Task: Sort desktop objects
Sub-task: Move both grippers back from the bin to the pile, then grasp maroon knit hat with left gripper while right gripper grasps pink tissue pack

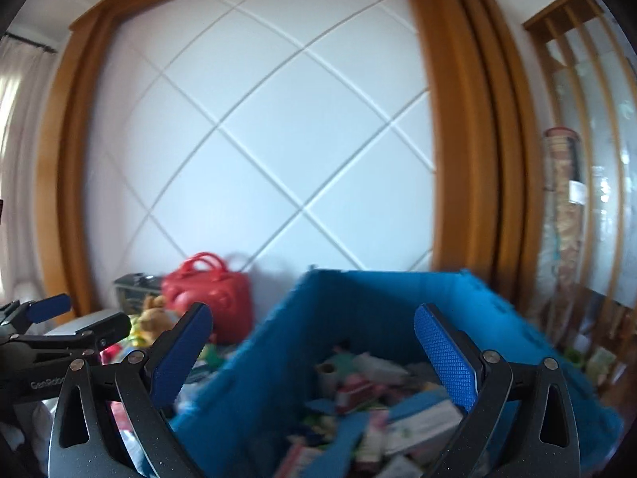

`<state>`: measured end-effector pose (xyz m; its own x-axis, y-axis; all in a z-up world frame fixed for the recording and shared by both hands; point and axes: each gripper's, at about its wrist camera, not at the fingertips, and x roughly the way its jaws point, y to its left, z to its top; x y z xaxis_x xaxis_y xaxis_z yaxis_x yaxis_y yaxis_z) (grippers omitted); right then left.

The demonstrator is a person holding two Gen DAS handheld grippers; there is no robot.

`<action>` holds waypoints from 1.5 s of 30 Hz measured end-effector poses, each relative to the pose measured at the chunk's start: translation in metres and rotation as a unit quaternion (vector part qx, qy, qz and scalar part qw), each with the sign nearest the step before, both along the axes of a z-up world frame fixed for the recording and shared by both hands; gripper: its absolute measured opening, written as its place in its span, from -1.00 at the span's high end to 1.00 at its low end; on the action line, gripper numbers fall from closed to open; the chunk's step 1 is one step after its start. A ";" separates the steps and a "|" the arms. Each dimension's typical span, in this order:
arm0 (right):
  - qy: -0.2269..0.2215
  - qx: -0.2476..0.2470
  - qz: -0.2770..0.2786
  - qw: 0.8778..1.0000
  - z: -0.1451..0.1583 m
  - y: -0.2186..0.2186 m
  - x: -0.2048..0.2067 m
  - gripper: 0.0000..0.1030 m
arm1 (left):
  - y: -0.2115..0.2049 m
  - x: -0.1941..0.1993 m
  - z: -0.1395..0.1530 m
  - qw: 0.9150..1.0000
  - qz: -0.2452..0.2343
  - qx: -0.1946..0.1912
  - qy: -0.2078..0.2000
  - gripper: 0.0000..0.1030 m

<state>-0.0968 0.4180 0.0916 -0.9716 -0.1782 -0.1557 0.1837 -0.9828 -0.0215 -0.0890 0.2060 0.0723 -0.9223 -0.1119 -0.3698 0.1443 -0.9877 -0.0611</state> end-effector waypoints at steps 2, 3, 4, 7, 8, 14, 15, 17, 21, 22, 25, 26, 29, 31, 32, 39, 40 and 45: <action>-0.006 0.002 0.027 1.000 -0.002 -0.031 -0.002 -1.00 | -0.031 0.002 -0.008 1.000 0.020 0.007 -0.008 -0.94; -0.011 0.002 0.038 0.999 -0.003 -0.044 -0.003 -1.00 | -0.051 0.003 -0.013 0.999 0.031 0.010 -0.012 -0.94; -0.020 0.003 0.048 0.999 -0.004 -0.057 -0.005 -1.00 | -0.065 0.004 -0.016 0.999 0.037 0.010 -0.016 -0.94; -0.050 0.007 0.081 0.995 -0.012 -0.106 -0.012 -1.00 | -0.120 0.007 -0.033 0.998 0.059 0.011 -0.031 -0.94; -0.058 0.010 0.089 0.994 -0.016 -0.121 -0.014 -1.00 | -0.142 0.007 -0.040 0.997 0.064 0.010 -0.037 -0.94; -0.131 0.021 0.108 0.985 -0.063 -0.212 -0.036 -1.00 | -0.239 0.006 -0.085 0.993 0.082 0.010 -0.083 -0.94; -0.152 0.021 0.108 0.982 -0.076 -0.225 -0.042 -1.00 | -0.258 0.005 -0.097 0.991 0.085 0.016 -0.099 -0.94; -0.191 0.026 0.099 0.976 -0.101 -0.244 -0.053 -1.00 | -0.282 0.002 -0.114 0.989 0.084 0.022 -0.118 -0.94; -0.258 0.035 0.075 0.962 -0.151 -0.272 -0.071 -1.00 | -0.323 -0.009 -0.157 0.982 0.078 0.023 -0.170 -0.94; -0.272 0.037 0.068 0.959 -0.162 -0.275 -0.075 -1.00 | -0.329 -0.012 -0.166 0.980 0.073 0.025 -0.182 -0.94; -0.314 0.044 0.046 0.947 -0.198 -0.289 -0.084 -1.00 | -0.346 -0.025 -0.199 0.973 0.053 0.032 -0.222 -0.94; -0.323 0.046 0.042 0.944 -0.207 -0.293 -0.087 -1.00 | -0.348 -0.029 -0.208 0.971 0.046 0.033 -0.232 -0.94; -0.349 0.051 0.023 0.936 -0.235 -0.306 -0.096 -1.00 | -0.353 -0.047 -0.237 0.965 0.024 0.040 -0.259 -0.94; -0.361 0.048 0.016 0.931 -0.246 -0.314 -0.101 -1.00 | -0.356 -0.060 -0.252 0.962 0.012 0.046 -0.268 -0.94; -0.367 0.048 0.014 0.929 -0.250 -0.317 -0.103 -1.00 | -0.357 -0.066 -0.257 0.961 0.008 0.048 -0.272 -0.94; -0.412 0.062 0.021 0.909 -0.290 -0.352 -0.130 -1.00 | -0.351 -0.115 -0.302 0.949 -0.022 0.027 -0.314 -0.94; -0.418 0.065 0.023 0.906 -0.296 -0.357 -0.134 -1.00 | -0.350 -0.122 -0.309 0.946 -0.028 0.024 -0.323 -0.94; -0.448 0.072 0.023 0.891 -0.321 -0.363 -0.152 -1.00 | -0.346 -0.142 -0.331 0.934 -0.043 0.012 -0.354 -0.49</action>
<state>-0.2490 0.0555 -0.2293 -0.4386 -0.1303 -0.8892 0.2297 -0.9728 0.0292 -0.2307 -0.1398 -0.2586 -0.4516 -0.0319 -0.8916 0.0765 -0.9971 -0.0030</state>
